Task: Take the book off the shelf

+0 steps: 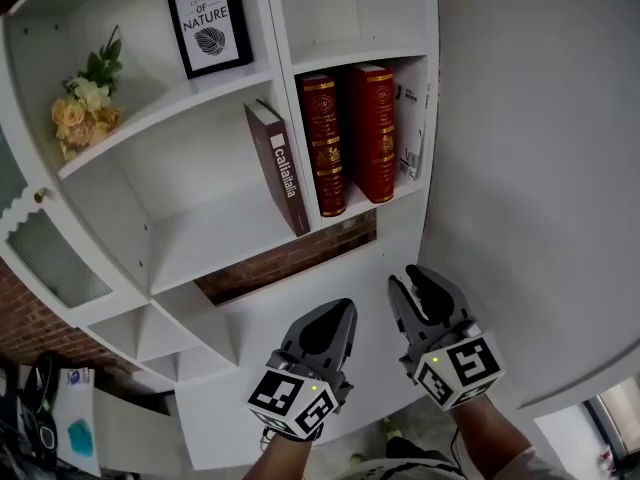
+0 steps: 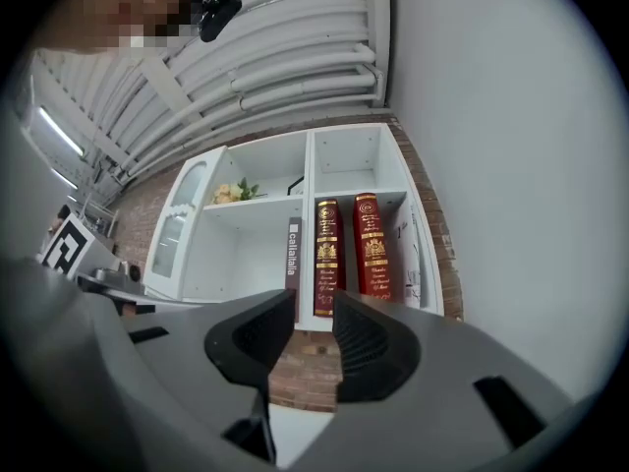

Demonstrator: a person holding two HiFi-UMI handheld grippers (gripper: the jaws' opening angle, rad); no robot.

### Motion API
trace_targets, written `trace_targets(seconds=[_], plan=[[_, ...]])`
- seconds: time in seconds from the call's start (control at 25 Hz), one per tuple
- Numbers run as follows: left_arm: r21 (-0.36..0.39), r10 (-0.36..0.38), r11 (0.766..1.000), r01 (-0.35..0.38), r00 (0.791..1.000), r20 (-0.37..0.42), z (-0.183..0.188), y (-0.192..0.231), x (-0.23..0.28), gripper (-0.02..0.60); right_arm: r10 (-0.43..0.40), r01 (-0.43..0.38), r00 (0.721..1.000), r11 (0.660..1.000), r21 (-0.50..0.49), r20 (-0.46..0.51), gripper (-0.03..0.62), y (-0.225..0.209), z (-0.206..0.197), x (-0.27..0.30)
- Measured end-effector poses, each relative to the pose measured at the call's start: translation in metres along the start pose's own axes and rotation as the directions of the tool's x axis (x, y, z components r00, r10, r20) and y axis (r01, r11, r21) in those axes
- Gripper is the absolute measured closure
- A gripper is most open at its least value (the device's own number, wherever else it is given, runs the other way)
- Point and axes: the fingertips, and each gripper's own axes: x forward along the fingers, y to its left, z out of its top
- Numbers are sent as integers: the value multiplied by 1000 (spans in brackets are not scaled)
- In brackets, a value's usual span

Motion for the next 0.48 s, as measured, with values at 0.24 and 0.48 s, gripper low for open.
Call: trace_targets(seconds=[0.24,0.48], plan=[[65,9,998,-8,1000,-4,11,5,40,571,-23,23,999,1000,-3,31,409,-44,17,55],[80,57,995,-57,998,4,14,20,71,571,-35,37,999,998,-53,35,348,-90,21,114]])
